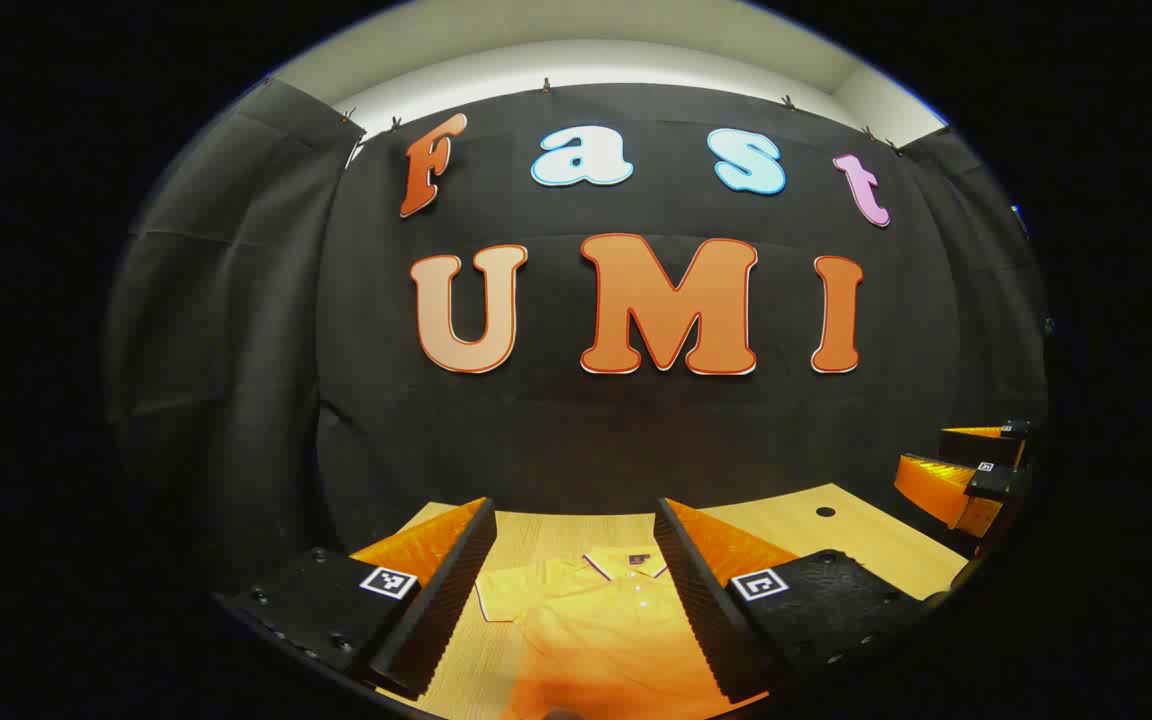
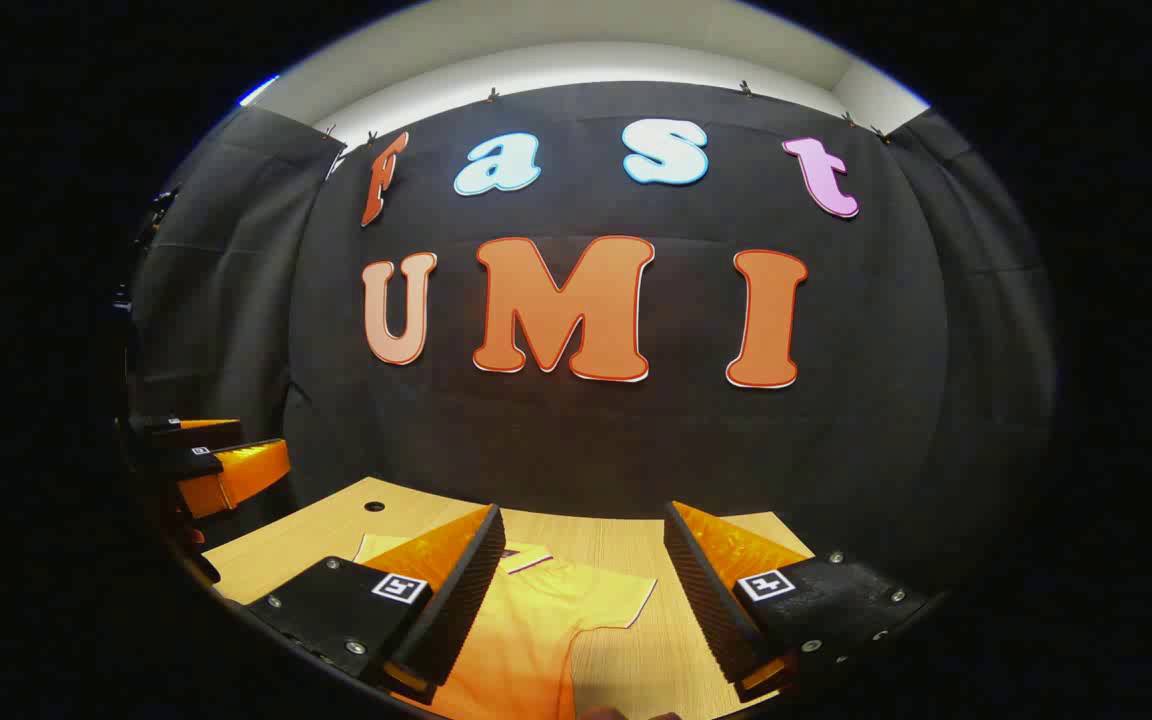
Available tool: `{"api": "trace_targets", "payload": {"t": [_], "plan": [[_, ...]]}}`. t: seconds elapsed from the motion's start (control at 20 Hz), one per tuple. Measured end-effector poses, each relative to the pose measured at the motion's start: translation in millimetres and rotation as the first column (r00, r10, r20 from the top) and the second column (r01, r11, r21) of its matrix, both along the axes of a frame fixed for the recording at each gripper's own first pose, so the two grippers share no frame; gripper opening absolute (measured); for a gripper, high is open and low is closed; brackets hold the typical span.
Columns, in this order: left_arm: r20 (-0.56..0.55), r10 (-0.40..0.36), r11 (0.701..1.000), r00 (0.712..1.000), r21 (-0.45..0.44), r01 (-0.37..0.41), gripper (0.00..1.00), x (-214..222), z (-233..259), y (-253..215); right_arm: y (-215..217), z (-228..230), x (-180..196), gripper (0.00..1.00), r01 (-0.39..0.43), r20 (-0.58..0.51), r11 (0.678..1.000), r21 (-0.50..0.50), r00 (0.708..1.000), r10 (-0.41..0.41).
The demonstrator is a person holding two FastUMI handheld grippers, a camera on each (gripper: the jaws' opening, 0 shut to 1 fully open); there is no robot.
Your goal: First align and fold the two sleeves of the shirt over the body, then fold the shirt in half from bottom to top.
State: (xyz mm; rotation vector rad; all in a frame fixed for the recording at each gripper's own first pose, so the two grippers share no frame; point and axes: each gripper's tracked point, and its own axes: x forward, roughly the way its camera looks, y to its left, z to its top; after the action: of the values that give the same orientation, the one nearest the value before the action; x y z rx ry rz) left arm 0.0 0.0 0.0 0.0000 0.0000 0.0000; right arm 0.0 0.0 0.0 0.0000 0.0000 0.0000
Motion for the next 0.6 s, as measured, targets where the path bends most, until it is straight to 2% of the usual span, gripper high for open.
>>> {"api": "trace_targets", "payload": {"t": [0.6], "plan": [[0.018,0.036,0.998,0.999,0.042,-0.037,0.98,-5.8,8.2,9.4,-8.4,2.9,7.6,0.97,0.001,-0.006,1.0,-0.003,1.0,-0.001]]}}
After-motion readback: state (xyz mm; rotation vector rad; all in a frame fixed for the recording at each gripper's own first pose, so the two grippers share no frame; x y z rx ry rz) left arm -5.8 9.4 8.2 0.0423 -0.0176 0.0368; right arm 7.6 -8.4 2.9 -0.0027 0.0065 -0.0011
